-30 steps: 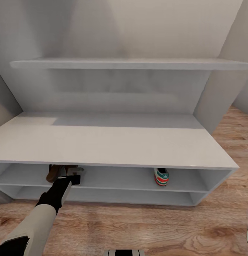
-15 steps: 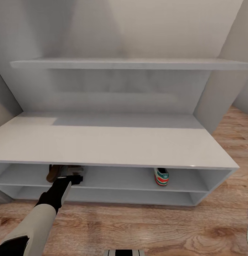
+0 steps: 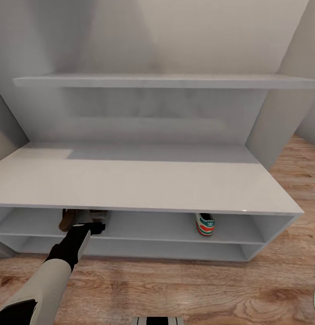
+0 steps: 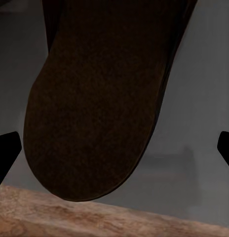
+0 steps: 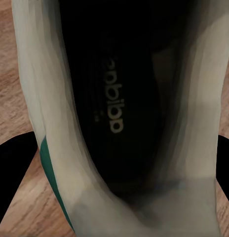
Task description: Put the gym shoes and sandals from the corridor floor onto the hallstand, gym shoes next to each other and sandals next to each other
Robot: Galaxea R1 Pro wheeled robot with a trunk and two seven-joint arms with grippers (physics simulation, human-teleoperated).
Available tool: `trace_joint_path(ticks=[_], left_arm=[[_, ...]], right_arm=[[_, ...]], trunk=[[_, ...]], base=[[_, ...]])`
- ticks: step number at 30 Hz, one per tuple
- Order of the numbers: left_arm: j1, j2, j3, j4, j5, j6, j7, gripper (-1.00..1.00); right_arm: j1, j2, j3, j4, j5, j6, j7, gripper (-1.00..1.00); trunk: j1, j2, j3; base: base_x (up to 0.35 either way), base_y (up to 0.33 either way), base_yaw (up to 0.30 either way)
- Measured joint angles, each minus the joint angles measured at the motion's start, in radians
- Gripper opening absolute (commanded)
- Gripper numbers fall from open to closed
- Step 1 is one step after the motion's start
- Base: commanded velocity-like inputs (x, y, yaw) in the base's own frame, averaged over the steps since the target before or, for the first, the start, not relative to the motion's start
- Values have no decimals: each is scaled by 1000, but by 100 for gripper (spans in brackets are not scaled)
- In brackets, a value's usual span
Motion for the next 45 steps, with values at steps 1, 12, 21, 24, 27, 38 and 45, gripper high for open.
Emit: trace_joint_path(ticks=[1,12,21,24,27,38,45], left_arm=[[0,0,0,0,0,0,0,100],[1,0,1,0,0,-1,0,100],[1,0,2,-1,0,-2,-1,100],[2,0,1,-5,0,-2,-1,100],[3,0,2,-10,0,-2,-1,100],[3,0,3,-14,0,-2,-1,100],[5,0,4,-14,0,-3,-1,100]], right_arm=[[0,0,0,0,0,0,0,-100],[0,0,0,0,0,0,0,-100],[0,0,0,0,0,0,0,-100],[0,0,0,0,0,0,0,-100],[0,0,0,0,0,0,0,-100],[0,0,0,0,0,0,0,-100],[0,0,0,0,-1,0,0,-100]], trunk=[[0,0,0],[0,0,0],[0,0,0],[1,0,0],[1,0,0],[1,0,0],[1,0,0]], base=[[0,0,0],[0,0,0],[-102,0,0],[-293,0,0],[-320,0,0],[-337,0,0],[-341,0,0]])
